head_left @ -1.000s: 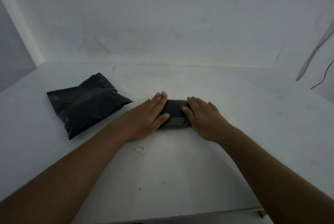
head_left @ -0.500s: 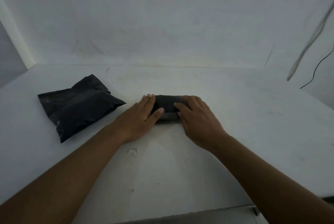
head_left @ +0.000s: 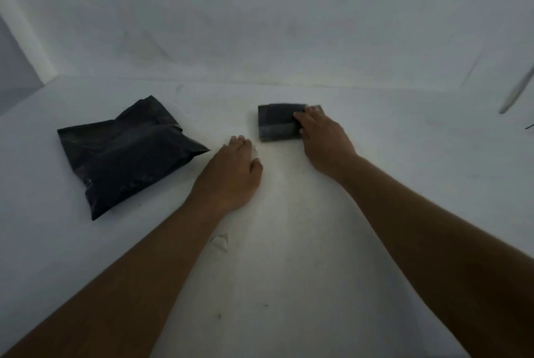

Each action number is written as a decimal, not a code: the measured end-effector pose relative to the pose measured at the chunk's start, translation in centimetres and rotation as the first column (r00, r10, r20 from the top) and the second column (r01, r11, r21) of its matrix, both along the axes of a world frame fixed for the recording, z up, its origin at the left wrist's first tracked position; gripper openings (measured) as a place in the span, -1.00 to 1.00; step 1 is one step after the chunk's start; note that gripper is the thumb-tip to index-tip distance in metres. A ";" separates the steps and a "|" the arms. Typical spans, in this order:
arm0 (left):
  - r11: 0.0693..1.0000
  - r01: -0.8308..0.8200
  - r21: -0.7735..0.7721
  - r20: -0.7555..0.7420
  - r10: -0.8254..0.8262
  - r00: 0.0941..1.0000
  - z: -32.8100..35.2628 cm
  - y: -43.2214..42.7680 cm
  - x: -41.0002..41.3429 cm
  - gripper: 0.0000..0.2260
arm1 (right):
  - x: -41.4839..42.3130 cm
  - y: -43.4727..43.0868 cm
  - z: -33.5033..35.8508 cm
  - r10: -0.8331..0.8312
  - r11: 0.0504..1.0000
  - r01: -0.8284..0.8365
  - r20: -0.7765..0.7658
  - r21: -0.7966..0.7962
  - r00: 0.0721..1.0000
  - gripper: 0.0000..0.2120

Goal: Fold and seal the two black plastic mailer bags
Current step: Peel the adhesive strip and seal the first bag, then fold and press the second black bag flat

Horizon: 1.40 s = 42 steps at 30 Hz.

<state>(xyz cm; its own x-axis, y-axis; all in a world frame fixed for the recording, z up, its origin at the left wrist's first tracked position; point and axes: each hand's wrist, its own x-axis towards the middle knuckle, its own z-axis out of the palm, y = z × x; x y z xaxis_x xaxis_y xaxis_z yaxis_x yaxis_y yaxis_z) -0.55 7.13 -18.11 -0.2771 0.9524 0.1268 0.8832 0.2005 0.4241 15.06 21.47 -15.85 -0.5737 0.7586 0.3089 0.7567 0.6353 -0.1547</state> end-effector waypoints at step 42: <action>0.905 -0.262 0.336 0.031 0.267 0.963 8.8 -11.3 -10.4 -0.75 | -8.8 -13.7 5.2 0.233 0.926 -0.307 -0.311 -0.218 0.922 -0.67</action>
<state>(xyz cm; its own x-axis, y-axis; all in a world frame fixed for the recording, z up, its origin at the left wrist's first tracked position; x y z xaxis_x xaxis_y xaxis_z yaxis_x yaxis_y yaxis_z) -10.94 -4.22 -9.26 -0.5084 0.7454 0.4312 0.8243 0.2763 0.4942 6.30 7.77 -10.64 -0.6886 0.6607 0.2989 0.4653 0.7187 -0.5167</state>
